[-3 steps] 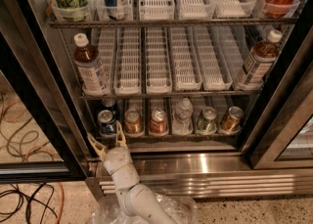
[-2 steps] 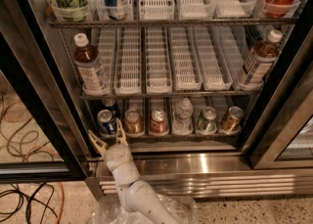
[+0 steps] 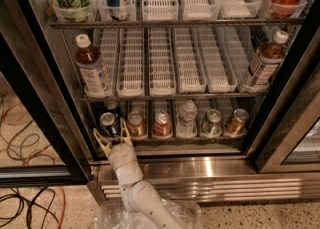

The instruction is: Pick pepsi can from bottom shelf of fridge

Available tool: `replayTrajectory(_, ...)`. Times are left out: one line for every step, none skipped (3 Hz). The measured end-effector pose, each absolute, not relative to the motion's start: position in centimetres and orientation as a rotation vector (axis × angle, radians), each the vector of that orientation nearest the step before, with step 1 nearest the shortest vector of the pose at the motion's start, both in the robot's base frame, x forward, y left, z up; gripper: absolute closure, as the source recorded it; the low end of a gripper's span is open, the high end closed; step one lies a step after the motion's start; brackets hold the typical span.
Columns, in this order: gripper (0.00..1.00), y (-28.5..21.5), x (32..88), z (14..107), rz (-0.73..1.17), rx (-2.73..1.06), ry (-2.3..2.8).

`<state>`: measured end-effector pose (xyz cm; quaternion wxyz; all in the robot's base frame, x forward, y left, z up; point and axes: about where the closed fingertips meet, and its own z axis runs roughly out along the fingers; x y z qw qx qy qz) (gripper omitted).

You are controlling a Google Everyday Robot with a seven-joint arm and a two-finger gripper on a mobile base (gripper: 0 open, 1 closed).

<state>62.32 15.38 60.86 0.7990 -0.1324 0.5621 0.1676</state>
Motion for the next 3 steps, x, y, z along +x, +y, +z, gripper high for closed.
replayTrajectory(0.33, 15.05, 62.70, 60.58, 0.340, -0.280, 1.209)
replayTrajectory(0.33, 14.99, 62.77, 60.53, 0.336, -0.279, 1.210)
replayTrajectory(0.53, 14.99, 62.77, 60.53, 0.336, -0.279, 1.210)
